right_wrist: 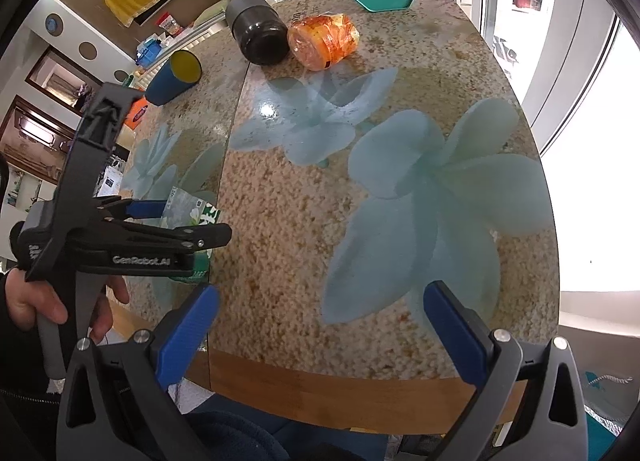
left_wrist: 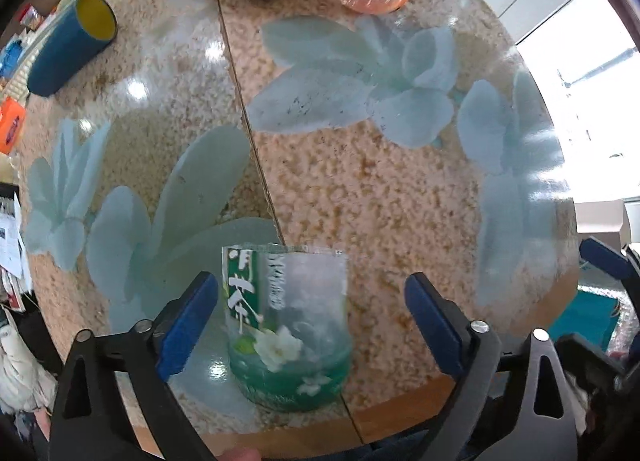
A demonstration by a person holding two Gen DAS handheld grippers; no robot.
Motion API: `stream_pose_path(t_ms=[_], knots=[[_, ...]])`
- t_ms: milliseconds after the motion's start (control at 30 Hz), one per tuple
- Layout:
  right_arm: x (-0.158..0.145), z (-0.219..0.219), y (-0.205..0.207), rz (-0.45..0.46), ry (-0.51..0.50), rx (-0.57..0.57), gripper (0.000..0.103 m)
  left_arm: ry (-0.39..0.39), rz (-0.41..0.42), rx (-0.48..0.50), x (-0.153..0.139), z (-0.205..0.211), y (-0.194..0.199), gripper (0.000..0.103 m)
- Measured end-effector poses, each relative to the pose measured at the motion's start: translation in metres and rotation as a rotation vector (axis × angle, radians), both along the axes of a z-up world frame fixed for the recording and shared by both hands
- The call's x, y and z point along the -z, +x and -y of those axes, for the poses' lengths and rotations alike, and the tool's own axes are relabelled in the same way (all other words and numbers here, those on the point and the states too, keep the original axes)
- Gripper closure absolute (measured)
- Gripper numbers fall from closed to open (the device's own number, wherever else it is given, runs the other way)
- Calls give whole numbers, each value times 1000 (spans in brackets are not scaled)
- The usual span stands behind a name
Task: Flip cup upright
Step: 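Grasp the bottle with the right gripper while the left gripper opens and releases it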
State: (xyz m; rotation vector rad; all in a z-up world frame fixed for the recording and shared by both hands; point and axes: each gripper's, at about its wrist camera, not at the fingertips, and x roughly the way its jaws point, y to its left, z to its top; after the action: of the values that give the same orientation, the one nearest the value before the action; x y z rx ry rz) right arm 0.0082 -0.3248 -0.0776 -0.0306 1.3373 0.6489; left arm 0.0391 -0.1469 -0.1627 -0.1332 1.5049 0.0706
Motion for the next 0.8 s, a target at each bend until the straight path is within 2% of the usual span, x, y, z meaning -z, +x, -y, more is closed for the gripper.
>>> stream_pose_path(t_ms=[167,367,633,800], knots=[[-10,-2,2,16,-1,3,0,11,30,55,-25,6,-3,0],[-21,-19,4,21,10,1,0,29,23,84,-46,-4,-21,0],[-19,-61,4,-21,21,10,0,26,-17,11,-50,-80,-69,0],[-4,-97,4,-111,31,14,0,3,-36,-36,-45,-115,-92,0]])
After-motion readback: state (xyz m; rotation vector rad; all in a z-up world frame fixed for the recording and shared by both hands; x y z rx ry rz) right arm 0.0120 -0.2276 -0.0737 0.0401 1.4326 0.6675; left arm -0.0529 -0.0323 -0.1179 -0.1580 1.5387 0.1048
